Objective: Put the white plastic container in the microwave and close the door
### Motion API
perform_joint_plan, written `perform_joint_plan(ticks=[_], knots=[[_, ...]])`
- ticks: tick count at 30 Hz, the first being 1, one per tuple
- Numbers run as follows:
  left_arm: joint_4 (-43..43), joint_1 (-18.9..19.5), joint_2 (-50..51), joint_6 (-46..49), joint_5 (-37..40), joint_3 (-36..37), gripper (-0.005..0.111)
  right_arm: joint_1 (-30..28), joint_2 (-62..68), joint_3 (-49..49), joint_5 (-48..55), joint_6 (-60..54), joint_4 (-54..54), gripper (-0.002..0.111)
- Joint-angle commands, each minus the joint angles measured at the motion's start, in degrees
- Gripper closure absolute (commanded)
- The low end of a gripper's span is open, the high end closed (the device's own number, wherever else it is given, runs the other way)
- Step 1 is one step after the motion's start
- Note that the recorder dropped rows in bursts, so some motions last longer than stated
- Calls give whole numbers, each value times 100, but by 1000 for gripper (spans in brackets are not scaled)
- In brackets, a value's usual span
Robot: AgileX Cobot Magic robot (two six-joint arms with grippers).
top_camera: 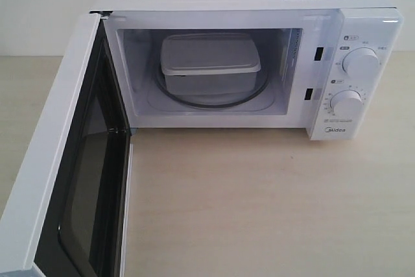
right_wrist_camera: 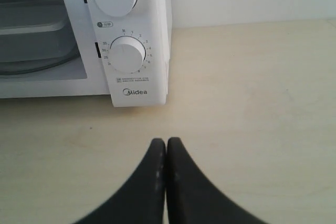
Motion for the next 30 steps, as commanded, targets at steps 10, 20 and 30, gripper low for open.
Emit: perform_joint_plan(ticks=[10,20,30], knots=[[-44,-3,-48,-50,-40,21,102,2,-29,-5,-3,15,-69,108],[-280,-3,-48,-55,354,-717,102,2,-29,-5,-3,15,-69,108],[-852,-3,-48,-55,2099,-3418,102,2,-29,-5,-3,15,-69,108]])
